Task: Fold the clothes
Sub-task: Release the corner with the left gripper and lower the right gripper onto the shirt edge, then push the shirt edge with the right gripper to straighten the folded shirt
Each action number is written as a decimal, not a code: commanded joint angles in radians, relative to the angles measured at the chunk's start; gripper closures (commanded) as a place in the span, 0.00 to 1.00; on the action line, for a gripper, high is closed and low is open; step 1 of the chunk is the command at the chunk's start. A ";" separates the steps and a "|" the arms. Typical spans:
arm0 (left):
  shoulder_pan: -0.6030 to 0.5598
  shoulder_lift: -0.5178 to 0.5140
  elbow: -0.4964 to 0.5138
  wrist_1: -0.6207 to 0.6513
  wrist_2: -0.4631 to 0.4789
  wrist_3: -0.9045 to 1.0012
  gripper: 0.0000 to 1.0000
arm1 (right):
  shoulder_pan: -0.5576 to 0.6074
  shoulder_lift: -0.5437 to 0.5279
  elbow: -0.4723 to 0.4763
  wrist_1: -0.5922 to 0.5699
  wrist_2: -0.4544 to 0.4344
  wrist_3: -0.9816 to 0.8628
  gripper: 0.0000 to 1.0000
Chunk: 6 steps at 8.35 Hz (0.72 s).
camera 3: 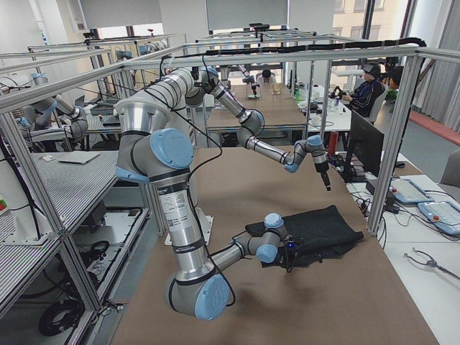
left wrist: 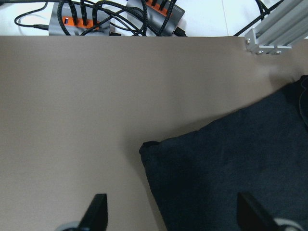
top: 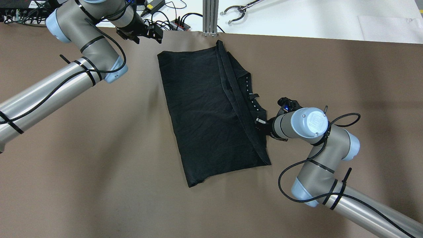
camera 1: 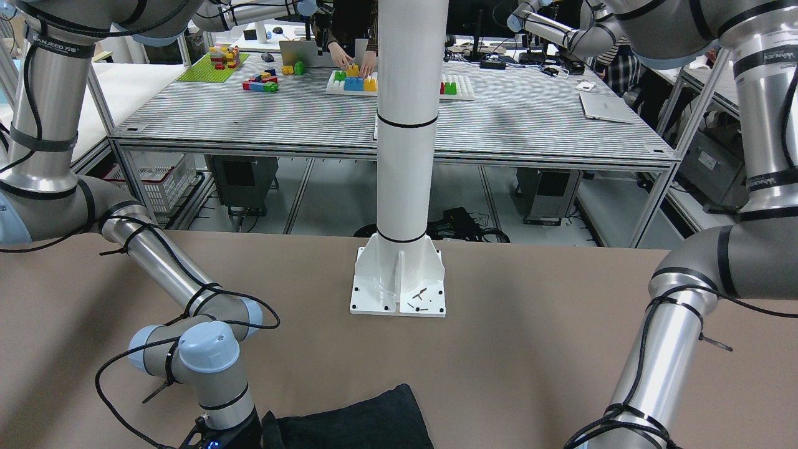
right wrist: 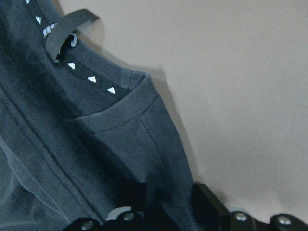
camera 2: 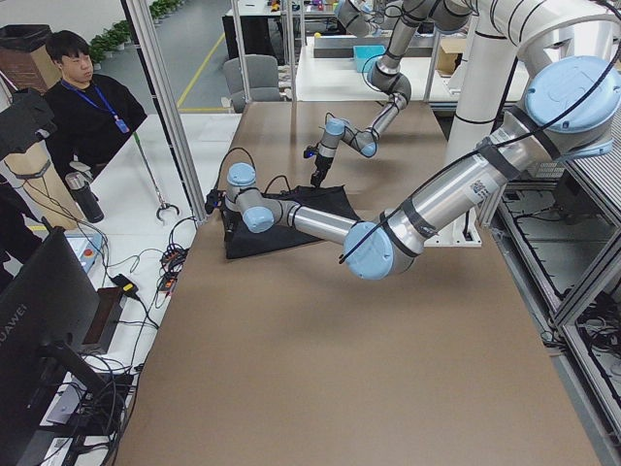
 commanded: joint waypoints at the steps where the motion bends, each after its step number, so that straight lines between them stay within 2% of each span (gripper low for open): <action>1: 0.002 0.017 -0.023 -0.001 0.001 -0.003 0.05 | -0.004 -0.010 0.007 0.000 0.001 0.009 1.00; 2: 0.008 0.025 -0.034 0.001 0.001 -0.003 0.05 | -0.004 -0.011 0.035 0.000 0.000 0.010 1.00; 4: 0.014 0.025 -0.036 0.000 0.001 -0.011 0.05 | -0.037 -0.063 0.158 -0.018 -0.002 0.036 1.00; 6: 0.014 0.026 -0.039 -0.002 0.001 -0.012 0.05 | -0.166 -0.138 0.292 -0.020 -0.110 0.113 1.00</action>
